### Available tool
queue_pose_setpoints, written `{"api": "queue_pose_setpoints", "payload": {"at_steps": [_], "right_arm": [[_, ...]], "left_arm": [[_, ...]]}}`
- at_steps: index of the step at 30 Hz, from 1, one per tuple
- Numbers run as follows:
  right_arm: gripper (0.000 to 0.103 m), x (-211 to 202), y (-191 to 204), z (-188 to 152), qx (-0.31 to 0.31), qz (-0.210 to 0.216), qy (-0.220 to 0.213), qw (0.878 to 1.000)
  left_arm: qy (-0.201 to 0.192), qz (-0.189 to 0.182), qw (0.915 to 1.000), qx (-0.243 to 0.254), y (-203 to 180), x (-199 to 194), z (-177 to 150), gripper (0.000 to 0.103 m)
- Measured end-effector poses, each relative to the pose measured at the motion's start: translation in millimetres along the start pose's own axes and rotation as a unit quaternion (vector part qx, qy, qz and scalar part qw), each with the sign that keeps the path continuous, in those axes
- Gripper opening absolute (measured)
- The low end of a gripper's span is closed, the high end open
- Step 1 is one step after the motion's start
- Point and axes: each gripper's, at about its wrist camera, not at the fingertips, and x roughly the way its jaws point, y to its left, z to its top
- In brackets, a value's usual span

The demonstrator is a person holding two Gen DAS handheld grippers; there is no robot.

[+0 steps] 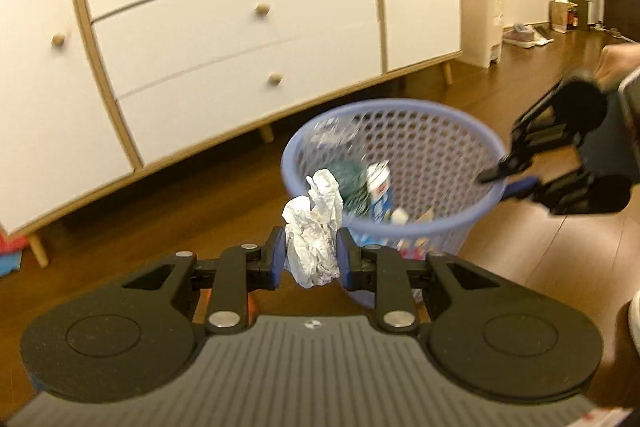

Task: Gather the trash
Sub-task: 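Release the tissue into the wastebasket with the left tool while the right tool tilts it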

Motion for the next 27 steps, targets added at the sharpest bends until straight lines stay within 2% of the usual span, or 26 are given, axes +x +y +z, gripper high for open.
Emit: {"api": "queue_pose_setpoints", "payload": {"at_steps": [8,17,27], "right_arm": [[0.01,-4.1,3.4,3.1,-0.04,-0.009,-0.009,0.999],[0.012,-12.1,8.2,10.4,-0.098,-0.044,-0.031,0.994],[0.013,-26.0,10.2,21.3,-0.141,-0.064,-0.063,0.986]], "left_arm": [[-0.016,-0.018,0.9996,0.012,-14.3,-1.0,14.7,0.022],[-0.024,-0.015,0.9996,0.011,-14.2,-9.2,19.8,0.022],[-0.005,-0.009,0.9999,0.0,-7.8,-9.8,8.5,0.022]]}}
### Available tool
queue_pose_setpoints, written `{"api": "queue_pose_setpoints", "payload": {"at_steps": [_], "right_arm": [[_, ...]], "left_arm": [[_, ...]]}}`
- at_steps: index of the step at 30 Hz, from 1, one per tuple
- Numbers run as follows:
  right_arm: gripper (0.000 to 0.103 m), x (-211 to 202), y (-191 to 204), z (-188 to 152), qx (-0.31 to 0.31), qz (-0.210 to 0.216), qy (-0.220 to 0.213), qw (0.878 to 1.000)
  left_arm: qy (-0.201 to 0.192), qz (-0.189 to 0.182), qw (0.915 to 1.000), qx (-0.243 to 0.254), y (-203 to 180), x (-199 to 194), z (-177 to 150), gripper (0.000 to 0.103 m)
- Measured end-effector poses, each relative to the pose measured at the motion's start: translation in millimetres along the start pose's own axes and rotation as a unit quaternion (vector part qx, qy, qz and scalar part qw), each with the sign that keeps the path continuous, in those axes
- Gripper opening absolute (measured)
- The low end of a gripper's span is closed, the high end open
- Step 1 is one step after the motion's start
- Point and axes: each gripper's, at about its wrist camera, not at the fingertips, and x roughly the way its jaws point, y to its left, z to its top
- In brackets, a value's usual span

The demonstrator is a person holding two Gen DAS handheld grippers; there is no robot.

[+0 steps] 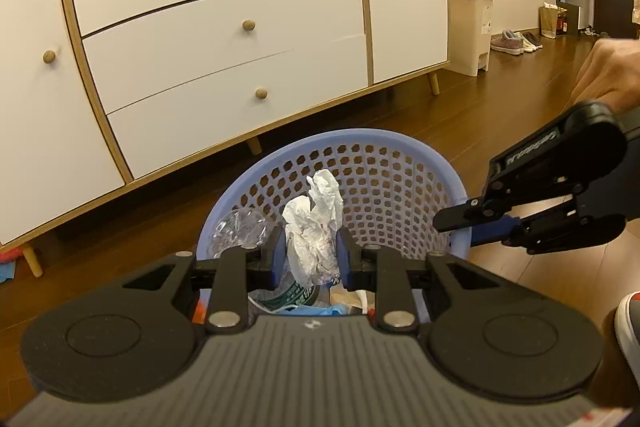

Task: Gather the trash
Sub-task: 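Release the tissue into the wastebasket with the left tool while the right tool tilts it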

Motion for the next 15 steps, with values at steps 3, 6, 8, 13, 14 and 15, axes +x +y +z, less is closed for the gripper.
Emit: {"api": "queue_pose_setpoints", "payload": {"at_steps": [3,6,8,13,14,15], "right_arm": [[0.011,-2.9,-3.9,2.8,-0.009,-0.011,-0.005,1.0],[0.006,-8.4,-9.4,0.3,-0.008,-0.029,-0.007,1.0],[0.006,-11.9,-10.4,0.8,-0.012,-0.023,-0.013,1.0],[0.006,-14.7,-9.7,-1.3,-0.025,-0.027,-0.024,0.999],[0.006,-15.0,-9.1,-2.6,-0.025,-0.028,-0.024,0.999],[0.006,-15.6,-8.7,-3.8,-0.023,-0.027,-0.025,0.999]], "left_arm": [[0.003,0.002,1.0,-0.004,3.4,-0.8,-2.1,0.022],[0.005,0.002,1.0,-0.007,5.6,-1.0,-3.7,0.022],[0.008,0.001,0.9999,-0.01,6.8,0.2,-4.9,0.022],[0.018,0.001,0.9998,-0.012,9.2,4.0,-8.7,0.022],[0.02,0.0,0.9997,-0.012,9.6,4.6,-9.5,0.022],[0.021,-0.001,0.9997,-0.011,9.7,5.2,-10.4,0.022]]}}
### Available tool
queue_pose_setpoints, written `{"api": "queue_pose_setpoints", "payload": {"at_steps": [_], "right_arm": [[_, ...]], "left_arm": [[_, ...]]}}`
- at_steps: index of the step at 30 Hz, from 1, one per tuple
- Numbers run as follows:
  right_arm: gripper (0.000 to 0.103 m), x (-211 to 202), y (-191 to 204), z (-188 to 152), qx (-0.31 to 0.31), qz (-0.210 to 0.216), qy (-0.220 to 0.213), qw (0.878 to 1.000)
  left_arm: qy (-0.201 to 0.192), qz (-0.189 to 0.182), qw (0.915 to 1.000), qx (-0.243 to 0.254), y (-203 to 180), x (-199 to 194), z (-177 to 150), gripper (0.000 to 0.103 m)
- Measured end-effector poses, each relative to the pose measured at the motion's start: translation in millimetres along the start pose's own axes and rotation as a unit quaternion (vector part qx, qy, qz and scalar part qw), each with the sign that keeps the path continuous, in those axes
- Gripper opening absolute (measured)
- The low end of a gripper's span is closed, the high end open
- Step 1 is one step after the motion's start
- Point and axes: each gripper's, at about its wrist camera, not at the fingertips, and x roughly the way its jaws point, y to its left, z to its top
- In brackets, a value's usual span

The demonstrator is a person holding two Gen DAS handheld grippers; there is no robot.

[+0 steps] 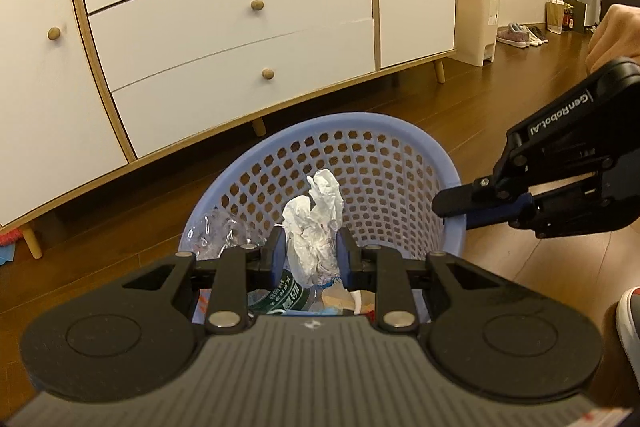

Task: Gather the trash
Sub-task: 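Release the tissue into the wastebasket with the left tool while the right tool tilts it, then move the open left tool down to the red plastic bag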

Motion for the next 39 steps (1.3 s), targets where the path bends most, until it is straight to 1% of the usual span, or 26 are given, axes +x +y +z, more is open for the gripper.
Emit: {"api": "queue_pose_setpoints", "payload": {"at_steps": [5,6,11,15,18,25,35,39], "right_arm": [[0.006,0.5,-2.5,1.5,-0.002,-0.001,-0.001,1.0],[0.006,2.5,-3.1,2.5,-0.001,0.0,-0.002,1.0],[0.006,3.0,-4.4,3.3,0.005,0.003,0.0,1.0],[0.006,4.2,-3.6,4.4,0.008,0.002,0.001,1.0],[0.006,4.1,-3.9,5.2,0.009,0.003,0.001,1.0],[0.006,4.7,-4.2,4.0,0.013,0.003,0.002,1.0],[0.006,5.7,2.0,-2.8,0.02,0.009,0.021,1.0],[0.006,6.3,3.9,-2.7,0.025,0.014,0.025,0.999]], "left_arm": [[0.005,-0.005,1.0,0.003,-1.3,3.5,-1.9,0.024],[0.007,-0.005,1.0,0.003,-1.5,4.6,-1.5,0.027],[0.006,-0.008,0.9999,-0.007,-0.1,3.7,-0.2,0.037],[-0.001,-0.003,0.9999,-0.01,2.9,-0.8,1.2,0.043],[-0.008,-0.004,0.9999,-0.012,4.3,-3.4,3.5,0.044],[-0.006,0.004,0.9998,-0.021,11.7,-6.6,1.7,0.045],[0.004,0.036,0.9985,-0.041,33.0,-13.4,-12.3,0.045],[0.009,0.048,0.9972,-0.057,43.6,-15.4,-19.3,0.045]]}}
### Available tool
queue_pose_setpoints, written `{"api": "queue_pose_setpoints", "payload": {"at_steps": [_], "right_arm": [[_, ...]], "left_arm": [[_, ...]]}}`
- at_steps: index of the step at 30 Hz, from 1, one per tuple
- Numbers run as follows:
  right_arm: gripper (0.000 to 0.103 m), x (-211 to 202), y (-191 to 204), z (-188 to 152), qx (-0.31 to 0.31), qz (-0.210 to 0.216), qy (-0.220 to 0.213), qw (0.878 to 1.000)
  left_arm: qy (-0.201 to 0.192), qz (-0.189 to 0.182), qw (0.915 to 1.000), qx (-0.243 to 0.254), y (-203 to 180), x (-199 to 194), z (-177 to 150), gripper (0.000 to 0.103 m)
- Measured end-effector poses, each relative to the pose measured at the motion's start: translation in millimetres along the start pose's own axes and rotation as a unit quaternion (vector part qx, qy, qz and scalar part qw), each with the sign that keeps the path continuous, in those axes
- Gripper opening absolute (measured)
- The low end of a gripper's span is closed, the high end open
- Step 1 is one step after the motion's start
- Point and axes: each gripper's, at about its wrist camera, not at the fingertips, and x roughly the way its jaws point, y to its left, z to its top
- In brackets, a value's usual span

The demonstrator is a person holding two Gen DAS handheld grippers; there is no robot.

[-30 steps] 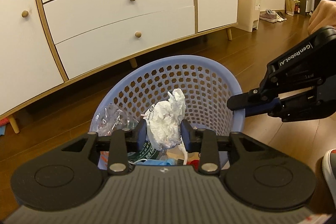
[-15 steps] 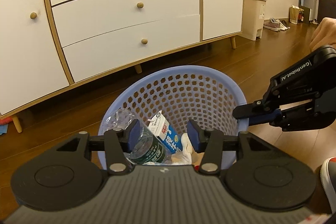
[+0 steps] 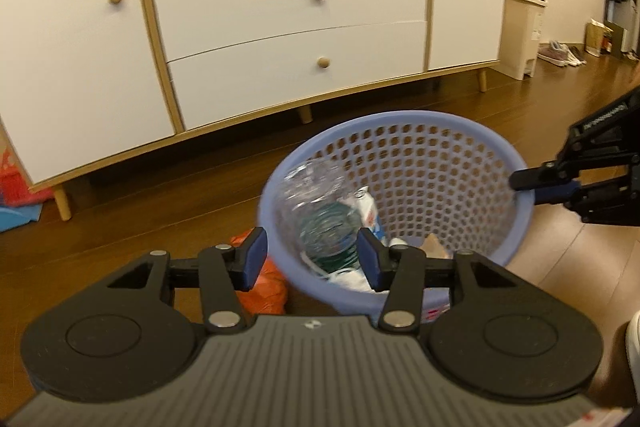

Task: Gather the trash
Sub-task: 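Move the open left tool down to the red plastic bag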

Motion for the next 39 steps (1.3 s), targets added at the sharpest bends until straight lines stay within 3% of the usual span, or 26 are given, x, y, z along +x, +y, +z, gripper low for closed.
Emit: {"api": "queue_pose_setpoints", "payload": {"at_steps": [7,19,33,39], "right_arm": [[0.006,-1.0,3.3,-1.0,0.014,0.013,0.007,1.0],[0.006,10.1,6.6,-16.9,0.034,0.028,0.056,0.997],[0.007,28.3,1.1,-1.7,0.049,0.036,0.079,0.995],[0.007,33.6,-8.9,5.1,0.059,0.033,0.077,0.995]], "left_arm": [[0.018,0.02,0.9996,-0.012,19.9,3.6,-13.3,0.045],[0.068,0.045,0.9964,-0.023,38.1,34.2,-45.3,0.045],[0.124,0.037,0.9914,-0.02,28.8,121.5,-86.1,0.045],[0.131,0.067,0.9888,-0.024,35.1,168.9,-91.2,0.052]]}}
